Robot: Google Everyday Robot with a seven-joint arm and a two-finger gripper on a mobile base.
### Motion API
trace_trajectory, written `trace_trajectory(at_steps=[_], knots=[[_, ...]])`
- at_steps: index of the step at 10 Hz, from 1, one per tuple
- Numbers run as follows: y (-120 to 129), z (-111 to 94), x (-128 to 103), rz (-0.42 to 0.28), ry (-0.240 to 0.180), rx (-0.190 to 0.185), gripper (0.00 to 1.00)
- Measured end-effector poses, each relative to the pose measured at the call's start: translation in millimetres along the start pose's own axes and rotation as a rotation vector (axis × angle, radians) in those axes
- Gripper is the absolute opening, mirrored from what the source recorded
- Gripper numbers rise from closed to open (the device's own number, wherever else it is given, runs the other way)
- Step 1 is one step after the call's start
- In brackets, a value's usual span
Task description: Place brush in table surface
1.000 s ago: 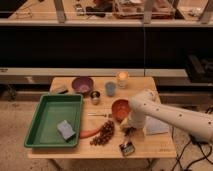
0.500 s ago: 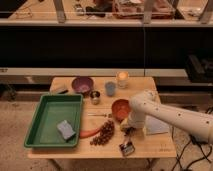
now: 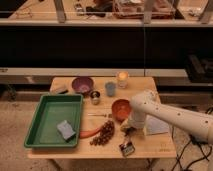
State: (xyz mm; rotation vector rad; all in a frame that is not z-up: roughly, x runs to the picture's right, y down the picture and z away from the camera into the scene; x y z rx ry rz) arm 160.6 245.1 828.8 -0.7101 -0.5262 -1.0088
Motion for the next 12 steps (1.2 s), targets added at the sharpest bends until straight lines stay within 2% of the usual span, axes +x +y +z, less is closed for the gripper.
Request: trace_trajectory(at_steps=[4, 6, 12], knots=[[-3.6, 3.6, 0.0, -0.012, -0.003, -0.011, 0.8], [-4.9, 4.8, -0.2, -0.023, -0.002, -0.015, 0.74], [-9.3, -2.0, -1.6, -0.038, -0.007, -0.014, 0.13]])
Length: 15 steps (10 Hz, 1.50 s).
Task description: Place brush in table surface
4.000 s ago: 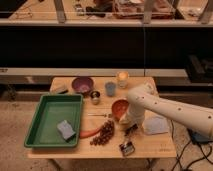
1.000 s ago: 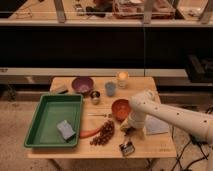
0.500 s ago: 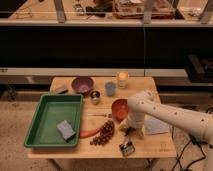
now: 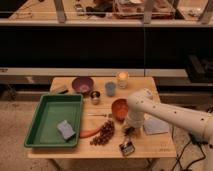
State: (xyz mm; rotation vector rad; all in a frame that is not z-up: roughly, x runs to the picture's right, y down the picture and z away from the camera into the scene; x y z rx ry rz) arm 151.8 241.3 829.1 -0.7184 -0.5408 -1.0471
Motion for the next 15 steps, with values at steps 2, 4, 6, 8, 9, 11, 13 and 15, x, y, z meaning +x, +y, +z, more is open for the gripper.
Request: trace_trajectory(at_steps=[2, 4, 6, 8, 9, 11, 13, 15], knots=[[3, -3, 2, 0.001, 0.005, -0.003, 0.0], [2, -2, 1, 0.001, -0.002, 0.005, 0.0], [0, 1, 0, -0.003, -0.005, 0.02, 0.0], [0, -2, 0, -0.004, -0.007, 0.019, 0.0], [0, -3, -1, -0.004, -0.007, 0.018, 0.0], [-5, -14, -2, -0.013, 0.009, 0.032, 0.0], [-9, -53, -8, -0.027, 0.031, 0.04, 0.0], [-16, -96, -15, -0.071, 0.046, 0.045, 0.0]])
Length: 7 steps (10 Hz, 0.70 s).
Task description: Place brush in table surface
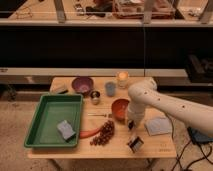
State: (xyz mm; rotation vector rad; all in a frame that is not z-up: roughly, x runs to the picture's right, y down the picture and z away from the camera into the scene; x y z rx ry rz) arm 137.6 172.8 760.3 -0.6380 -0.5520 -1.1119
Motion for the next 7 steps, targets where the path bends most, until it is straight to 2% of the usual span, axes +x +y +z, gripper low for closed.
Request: trace_trajectory(at_steps=[4, 7], knots=[[-19, -61, -13, -0.131, 0.011, -0.016, 0.0], [-16, -74, -18, -0.13, 0.007, -0.026, 0.0]])
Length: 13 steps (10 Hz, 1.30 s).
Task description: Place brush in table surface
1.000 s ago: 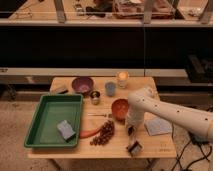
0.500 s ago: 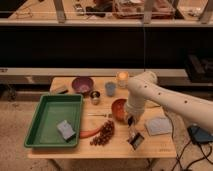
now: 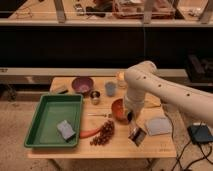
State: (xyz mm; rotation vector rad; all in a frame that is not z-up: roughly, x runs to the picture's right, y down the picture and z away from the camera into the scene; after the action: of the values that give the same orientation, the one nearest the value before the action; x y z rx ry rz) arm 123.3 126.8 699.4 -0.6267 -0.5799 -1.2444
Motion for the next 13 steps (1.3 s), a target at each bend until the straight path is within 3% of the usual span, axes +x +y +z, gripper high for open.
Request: trace_trajectory(at_steps=[5, 9, 13], knots=[[5, -11, -8, 0.044, 0.008, 0.033, 0.0], [13, 16, -2, 0.109, -0.015, 0.06, 0.0], [42, 45, 18, 0.218, -0.026, 0.095, 0.0]])
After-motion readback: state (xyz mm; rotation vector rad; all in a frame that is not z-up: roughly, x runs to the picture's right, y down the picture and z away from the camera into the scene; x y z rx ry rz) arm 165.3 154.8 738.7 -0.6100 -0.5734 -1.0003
